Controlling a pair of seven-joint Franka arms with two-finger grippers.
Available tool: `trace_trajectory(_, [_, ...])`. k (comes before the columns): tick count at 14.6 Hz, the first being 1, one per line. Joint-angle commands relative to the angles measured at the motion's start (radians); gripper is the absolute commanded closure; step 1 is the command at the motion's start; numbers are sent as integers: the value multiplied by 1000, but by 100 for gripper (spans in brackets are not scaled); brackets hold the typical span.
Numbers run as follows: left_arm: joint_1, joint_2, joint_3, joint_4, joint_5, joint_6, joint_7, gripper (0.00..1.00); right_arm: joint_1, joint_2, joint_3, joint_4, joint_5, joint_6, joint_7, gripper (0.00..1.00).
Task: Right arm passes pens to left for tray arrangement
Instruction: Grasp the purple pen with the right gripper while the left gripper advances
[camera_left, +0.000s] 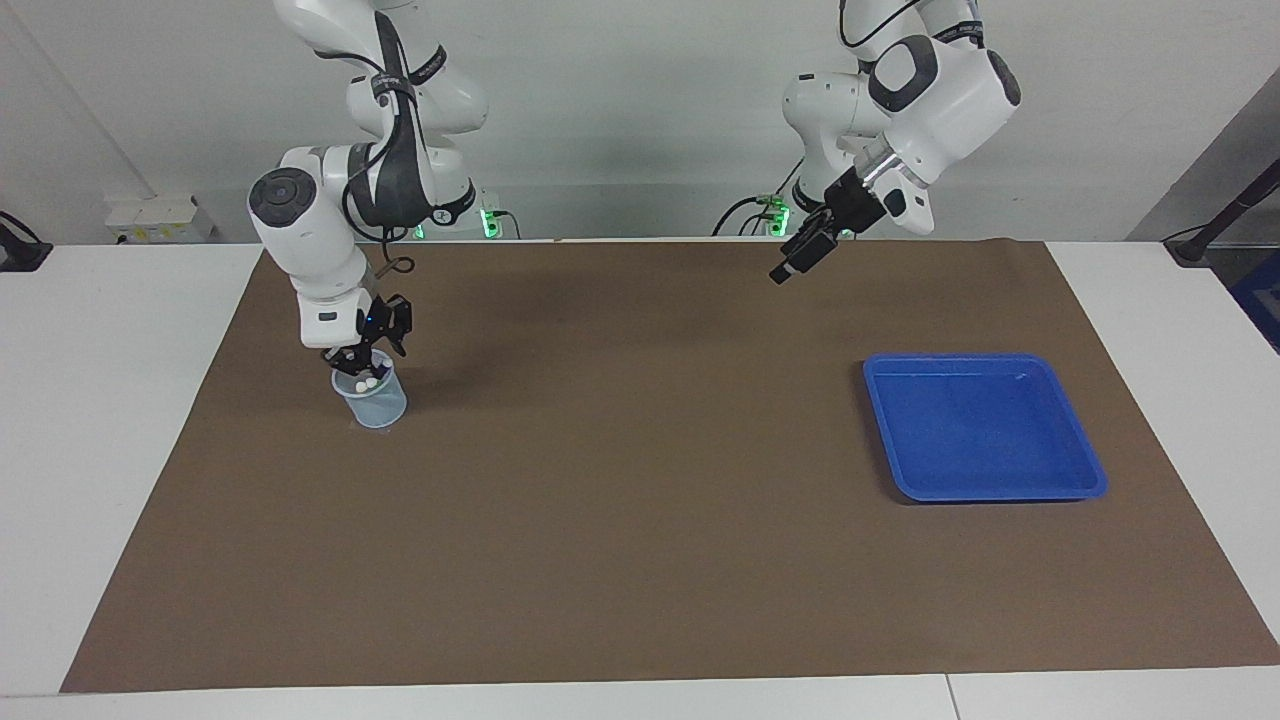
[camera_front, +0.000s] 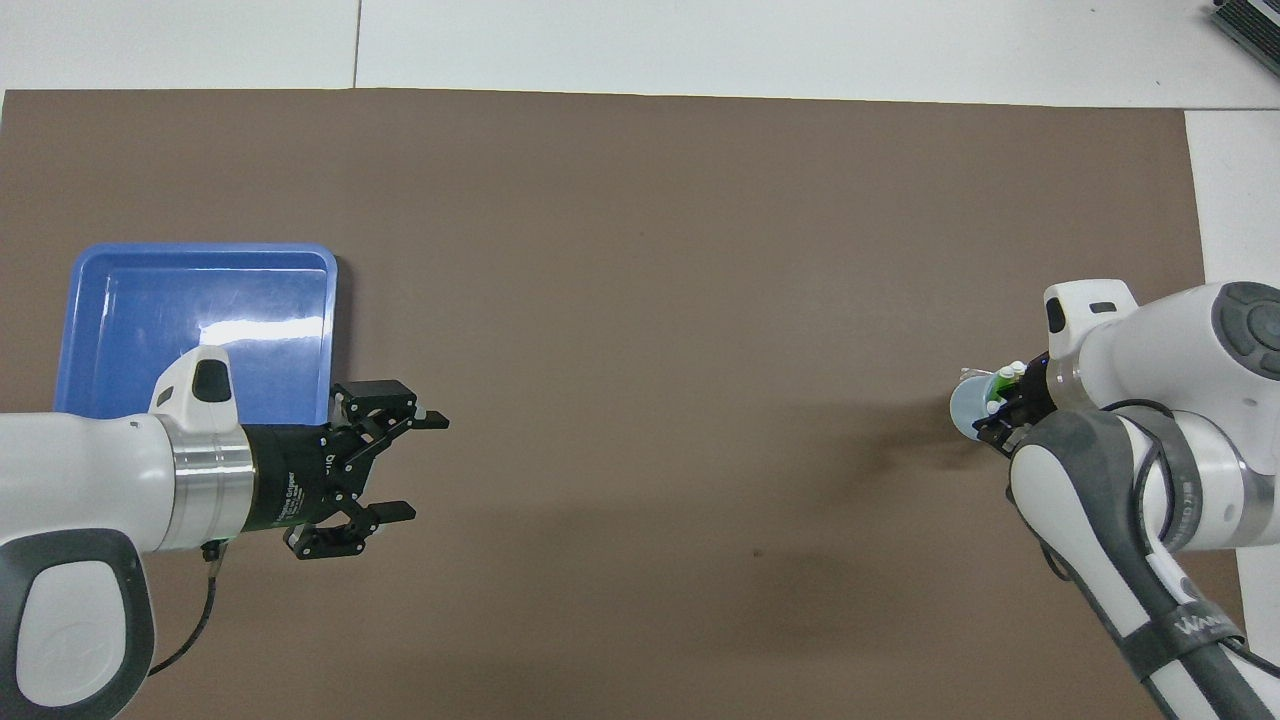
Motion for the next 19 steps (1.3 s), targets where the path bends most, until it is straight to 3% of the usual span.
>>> trace_trajectory(1, [-21, -34, 8, -59, -93, 69, -15, 3, -7, -7, 5, -5, -6, -3, -14, 55])
trace_trajectory(5, [-62, -11, 8, -82, -191, 173, -12, 3, -8, -7, 5, -5, -6, 3, -16, 66])
trace_trajectory(9, [-95, 14, 8, -87, -274, 245, -12, 3, -8, -6, 5, -5, -6, 15, -13, 67])
trace_trajectory(12, [-86, 15, 10, -78, -291, 235, -13, 3, -10, -6, 5, -5, -6, 17, -11, 83])
trace_trajectory(14, [-82, 17, 10, -76, -314, 236, -12, 3, -11, -4, 5, -4, -6, 17, -11, 99])
trace_trajectory(17, [-82, 18, 11, -76, -314, 235, -13, 3, -20, 7, 3, 44, -26, -20, -25, 100])
trace_trajectory(19, [-81, 18, 11, -75, -314, 235, -13, 3, -20, 1, 5, 125, -87, -116, -36, 100])
